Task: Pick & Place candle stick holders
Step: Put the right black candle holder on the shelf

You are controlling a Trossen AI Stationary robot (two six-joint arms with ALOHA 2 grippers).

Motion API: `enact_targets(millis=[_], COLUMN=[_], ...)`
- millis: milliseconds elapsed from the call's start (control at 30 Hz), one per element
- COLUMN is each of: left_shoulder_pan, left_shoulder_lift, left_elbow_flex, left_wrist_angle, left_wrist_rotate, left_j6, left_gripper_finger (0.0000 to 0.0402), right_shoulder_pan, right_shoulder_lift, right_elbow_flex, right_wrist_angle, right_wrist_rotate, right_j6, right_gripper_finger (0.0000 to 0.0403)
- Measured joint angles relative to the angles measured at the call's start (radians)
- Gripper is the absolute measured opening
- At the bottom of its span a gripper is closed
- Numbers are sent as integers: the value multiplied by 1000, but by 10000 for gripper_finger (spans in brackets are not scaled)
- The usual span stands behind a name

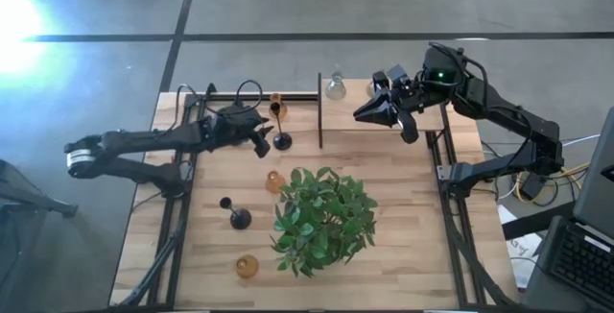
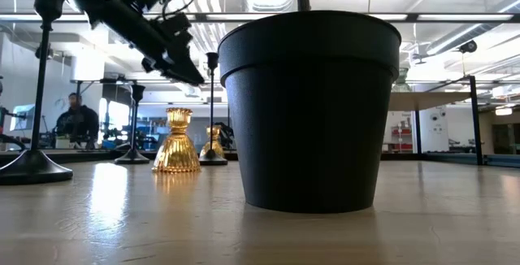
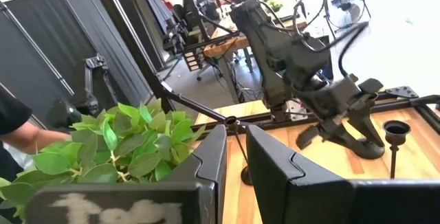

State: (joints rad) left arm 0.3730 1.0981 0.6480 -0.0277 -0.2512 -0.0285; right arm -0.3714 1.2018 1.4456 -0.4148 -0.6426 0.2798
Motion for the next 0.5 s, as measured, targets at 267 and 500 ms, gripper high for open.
enact_targets(millis=[267,500], left_shoulder_pan=[10,16], left_shoulder_lift=[100,143], left_elbow_flex=[-9,-8], left_wrist_angle=[124,214], left_wrist_rotate=[28,32], left_j6=[-2,-7], left_gripper_finger=[133,133], right_shoulder_pan=[0,0], right_shoulder_lift=[0,0], right_elbow_flex=[0,0], right_wrist_angle=[1,1], right_wrist_rotate=[3,22], right_j6=[0,0], right_gripper_finger=[52,52])
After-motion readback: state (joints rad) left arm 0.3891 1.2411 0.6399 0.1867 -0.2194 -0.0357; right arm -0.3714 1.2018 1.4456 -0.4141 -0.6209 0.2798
